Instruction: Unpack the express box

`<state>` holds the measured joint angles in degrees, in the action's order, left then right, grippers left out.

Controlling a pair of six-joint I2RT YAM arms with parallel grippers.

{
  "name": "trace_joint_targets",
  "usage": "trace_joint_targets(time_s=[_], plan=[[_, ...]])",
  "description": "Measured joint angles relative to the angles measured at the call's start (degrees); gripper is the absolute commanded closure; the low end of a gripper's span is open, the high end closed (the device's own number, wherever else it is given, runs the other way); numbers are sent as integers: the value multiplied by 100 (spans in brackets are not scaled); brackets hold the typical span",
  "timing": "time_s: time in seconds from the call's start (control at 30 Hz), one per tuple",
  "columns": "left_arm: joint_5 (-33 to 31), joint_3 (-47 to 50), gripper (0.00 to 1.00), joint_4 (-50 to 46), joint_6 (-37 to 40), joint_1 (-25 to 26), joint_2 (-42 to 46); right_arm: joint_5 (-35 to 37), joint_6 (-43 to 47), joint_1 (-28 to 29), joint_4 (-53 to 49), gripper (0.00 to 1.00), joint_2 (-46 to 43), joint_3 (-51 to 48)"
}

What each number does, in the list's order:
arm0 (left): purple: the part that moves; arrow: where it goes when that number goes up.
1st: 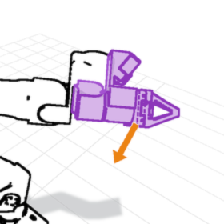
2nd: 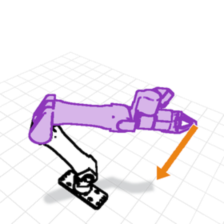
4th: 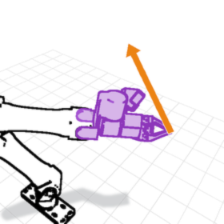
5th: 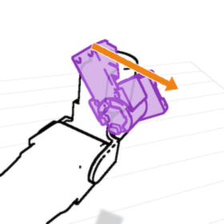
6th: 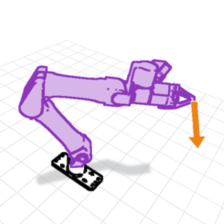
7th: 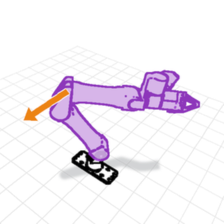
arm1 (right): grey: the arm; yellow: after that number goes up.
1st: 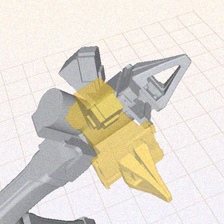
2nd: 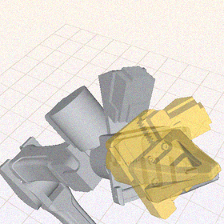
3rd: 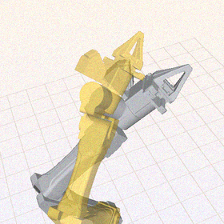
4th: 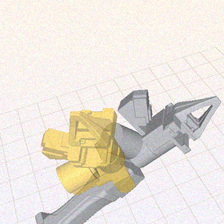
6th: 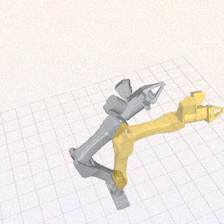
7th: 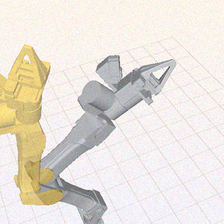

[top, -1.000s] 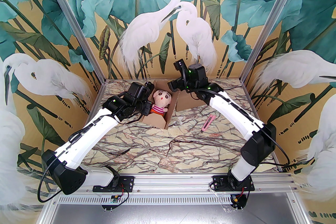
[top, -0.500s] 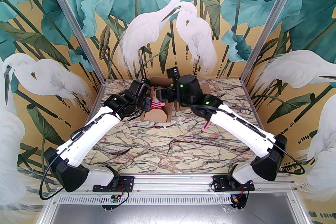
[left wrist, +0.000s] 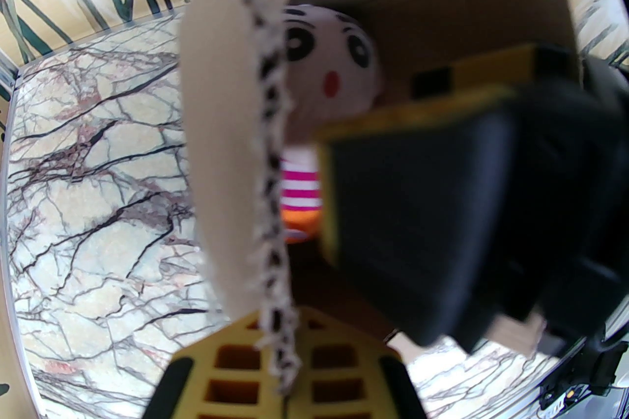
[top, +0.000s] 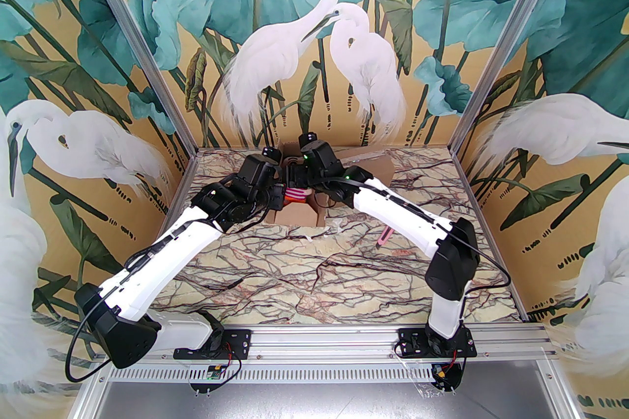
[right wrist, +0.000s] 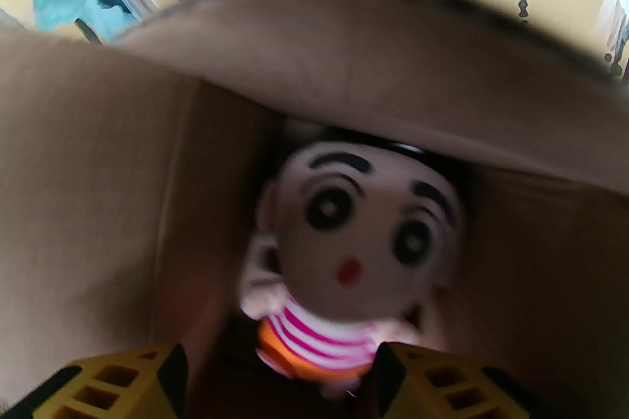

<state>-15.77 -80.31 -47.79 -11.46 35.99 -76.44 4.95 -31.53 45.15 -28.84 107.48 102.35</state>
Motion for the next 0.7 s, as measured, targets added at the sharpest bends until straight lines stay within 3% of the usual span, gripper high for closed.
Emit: trace_joint_targets(time_s=[0.43, 0.7], plan=[[382, 212, 100, 245, -66, 61, 37, 540, -494, -138, -205, 19, 807, 595], [562, 579, 100, 619, 153, 68, 68, -76, -579, -310, -15, 25, 1058, 527]])
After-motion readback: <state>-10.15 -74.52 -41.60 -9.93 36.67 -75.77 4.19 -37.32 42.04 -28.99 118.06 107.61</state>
